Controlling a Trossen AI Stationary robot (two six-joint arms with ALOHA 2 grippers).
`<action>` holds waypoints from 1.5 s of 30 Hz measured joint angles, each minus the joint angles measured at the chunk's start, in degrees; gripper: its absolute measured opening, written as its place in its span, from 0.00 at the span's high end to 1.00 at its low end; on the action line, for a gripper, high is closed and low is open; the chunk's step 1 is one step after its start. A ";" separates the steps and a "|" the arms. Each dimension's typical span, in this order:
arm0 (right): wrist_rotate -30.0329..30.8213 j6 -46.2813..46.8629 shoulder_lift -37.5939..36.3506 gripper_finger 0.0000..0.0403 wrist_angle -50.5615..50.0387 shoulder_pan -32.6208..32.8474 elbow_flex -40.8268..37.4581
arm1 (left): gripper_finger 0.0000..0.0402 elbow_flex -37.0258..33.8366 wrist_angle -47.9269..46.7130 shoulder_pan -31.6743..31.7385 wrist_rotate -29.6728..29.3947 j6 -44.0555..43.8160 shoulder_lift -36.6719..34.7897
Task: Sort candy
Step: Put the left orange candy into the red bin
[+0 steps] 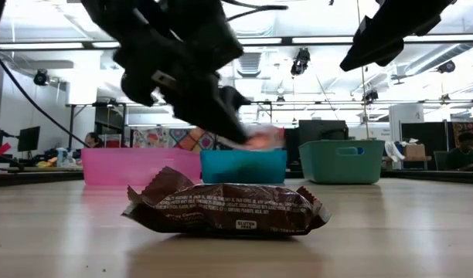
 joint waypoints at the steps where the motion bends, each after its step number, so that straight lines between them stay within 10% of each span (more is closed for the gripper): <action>1: 1.31 0.19 0.01 0.65 -0.02 0.00 -0.11 | 0.99 -0.13 -3.51 0.48 -1.52 0.80 -1.64; 11: 12.34 4.24 0.01 0.65 -0.02 -0.04 -2.20 | 0.98 -2.11 -35.22 10.52 -27.85 -0.50 -20.96; 27: 14.90 5.03 0.01 0.65 1.29 -0.11 -2.55 | 0.98 -9.34 -38.48 41.73 -28.64 -18.56 -30.12; 45: 10.13 4.55 0.01 0.65 3.93 -0.04 -2.58 | 0.81 -11.54 -38.02 41.41 -30.42 -22.16 -26.69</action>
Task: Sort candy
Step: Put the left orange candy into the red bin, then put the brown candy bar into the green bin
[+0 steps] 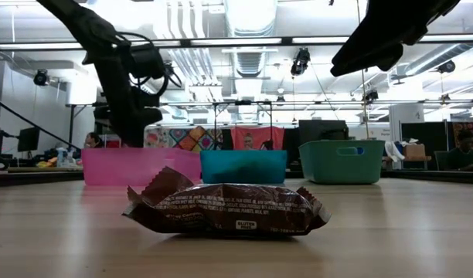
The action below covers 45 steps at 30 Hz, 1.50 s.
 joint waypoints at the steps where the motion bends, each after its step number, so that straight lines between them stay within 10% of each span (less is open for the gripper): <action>1: -0.21 0.00 0.00 0.65 0.00 0.00 0.00 | 0.79 0.00 -0.50 -0.36 -0.01 -0.01 -0.22; 16: -4.82 0.07 0.00 0.65 0.04 0.00 0.00 | 0.69 0.74 1.07 -21.31 8.16 -3.27 -9.94; 31: -7.90 -1.48 0.00 0.65 -0.02 0.02 0.00 | 0.69 1.01 21.90 -65.76 -10.09 2.76 -0.99; 45: -10.18 -6.41 2.35 0.65 8.32 5.60 -1.73 | 0.69 1.07 45.53 -72.18 -14.15 3.11 14.99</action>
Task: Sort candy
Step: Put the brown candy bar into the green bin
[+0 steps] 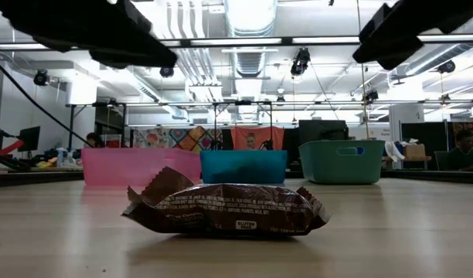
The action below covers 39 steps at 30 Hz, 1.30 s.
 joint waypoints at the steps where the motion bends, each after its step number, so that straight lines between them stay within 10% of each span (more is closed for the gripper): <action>1: 0.63 -0.69 0.91 0.65 2.12 0.91 -0.45 | 0.69 0.00 1.68 0.00 0.00 0.06 0.90; 17: 7.51 -3.61 22.50 0.65 29.88 6.56 -0.30 | 0.56 3.69 12.93 -0.96 1.58 -3.21 13.36; 39: 5.82 0.04 28.43 0.38 27.87 8.37 8.82 | 0.42 8.70 9.82 -1.81 -2.58 -8.38 24.37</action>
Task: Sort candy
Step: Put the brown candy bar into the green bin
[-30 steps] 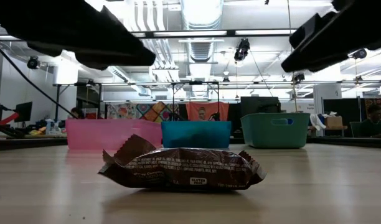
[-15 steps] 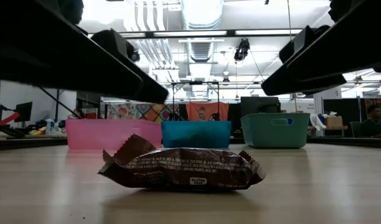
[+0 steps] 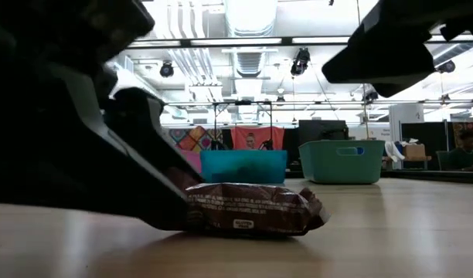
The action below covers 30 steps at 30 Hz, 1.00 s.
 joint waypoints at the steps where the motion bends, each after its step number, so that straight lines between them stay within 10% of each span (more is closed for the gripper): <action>1: 0.00 -0.05 0.00 0.38 -0.03 -0.03 0.11 | 0.43 -0.04 -0.56 0.02 0.02 -0.58 0.06; 20: 0.03 -0.33 0.00 0.42 -1.42 -0.09 0.27 | 0.98 -0.06 -1.52 -0.04 0.64 -0.74 0.08; 30: 0.11 -0.92 -0.02 0.42 -1.58 -0.09 0.25 | 1.00 -0.11 -1.38 0.53 -3.69 4.77 -4.39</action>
